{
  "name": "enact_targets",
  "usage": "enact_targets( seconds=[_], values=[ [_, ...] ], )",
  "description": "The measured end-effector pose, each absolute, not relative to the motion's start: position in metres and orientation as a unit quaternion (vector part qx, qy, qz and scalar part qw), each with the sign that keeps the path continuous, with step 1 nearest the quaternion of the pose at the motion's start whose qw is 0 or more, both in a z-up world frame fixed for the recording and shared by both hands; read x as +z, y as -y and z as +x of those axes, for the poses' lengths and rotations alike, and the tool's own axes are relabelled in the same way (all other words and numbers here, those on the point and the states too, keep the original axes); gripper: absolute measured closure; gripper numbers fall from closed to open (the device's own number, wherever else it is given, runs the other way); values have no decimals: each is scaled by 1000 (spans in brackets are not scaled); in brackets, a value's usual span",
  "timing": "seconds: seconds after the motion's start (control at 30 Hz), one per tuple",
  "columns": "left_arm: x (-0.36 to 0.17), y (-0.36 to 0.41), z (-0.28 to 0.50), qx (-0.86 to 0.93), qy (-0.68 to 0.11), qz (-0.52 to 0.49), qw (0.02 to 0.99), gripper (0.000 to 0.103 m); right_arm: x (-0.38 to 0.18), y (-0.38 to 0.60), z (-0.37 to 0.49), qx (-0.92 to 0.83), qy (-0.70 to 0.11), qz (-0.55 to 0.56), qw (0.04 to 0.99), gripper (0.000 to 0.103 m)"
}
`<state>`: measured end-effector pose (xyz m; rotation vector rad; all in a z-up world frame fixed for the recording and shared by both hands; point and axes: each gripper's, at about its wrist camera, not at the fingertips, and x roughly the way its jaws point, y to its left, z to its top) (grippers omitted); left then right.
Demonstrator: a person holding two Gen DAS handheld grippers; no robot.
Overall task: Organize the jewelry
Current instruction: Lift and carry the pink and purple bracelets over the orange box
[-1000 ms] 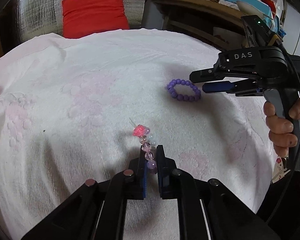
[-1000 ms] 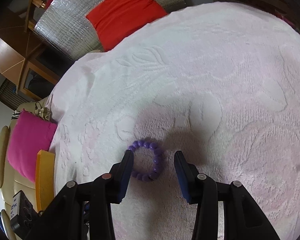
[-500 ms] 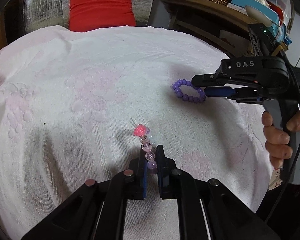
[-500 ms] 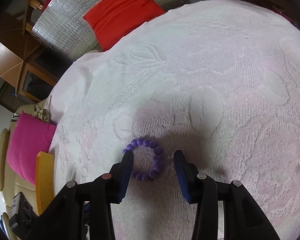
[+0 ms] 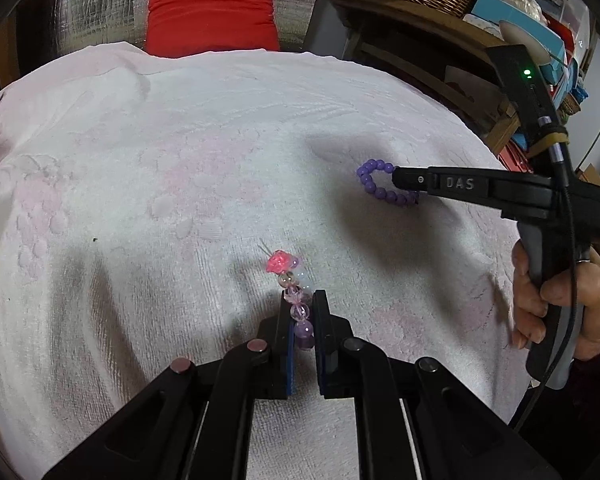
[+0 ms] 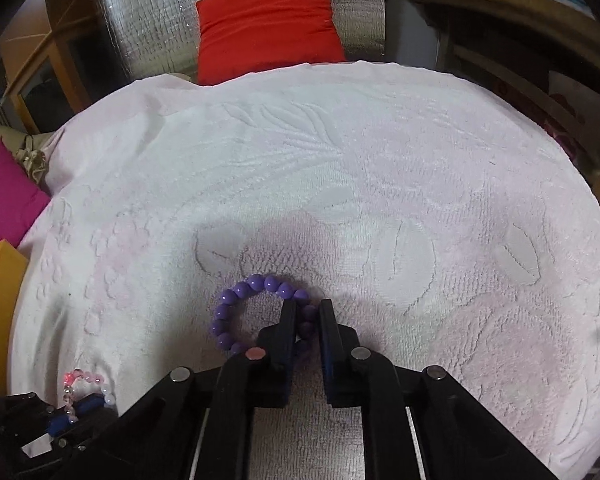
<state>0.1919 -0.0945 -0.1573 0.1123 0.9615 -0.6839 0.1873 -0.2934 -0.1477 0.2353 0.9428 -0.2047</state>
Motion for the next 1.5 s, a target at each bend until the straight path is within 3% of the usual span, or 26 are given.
enact_targets(
  seconds=[0.47, 0.57, 0.7, 0.73, 0.77, 0.83, 0.9, 1.5],
  values=[
    [-165, 90, 199, -300, -455, 58, 837, 94, -148, 279, 174, -39, -495, 149, 855, 91],
    [-166, 94, 199, -299, -454, 61, 837, 94, -148, 276, 174, -40, -498, 137, 856, 85],
    [-167, 93, 203, -301, -459, 50, 835, 94, -148, 266, 175, -28, -495, 115, 861, 62],
    [-167, 93, 204, -301, -458, 49, 835, 94, -149, 261, 174, -31, -487, 100, 867, 62],
    [-167, 93, 204, -302, -458, 49, 835, 94, -150, 256, 175, -37, -485, 84, 869, 63],
    [-168, 92, 205, -302, -458, 47, 835, 94, -152, 246, 177, -52, -482, 37, 874, 85],
    [-167, 90, 203, -304, -458, 44, 834, 94, -151, 244, 175, -56, -476, 20, 878, 91],
    [-152, 64, 191, -264, -437, 51, 858, 94, -129, 245, 169, -34, -425, 73, 901, 92]
  ],
)
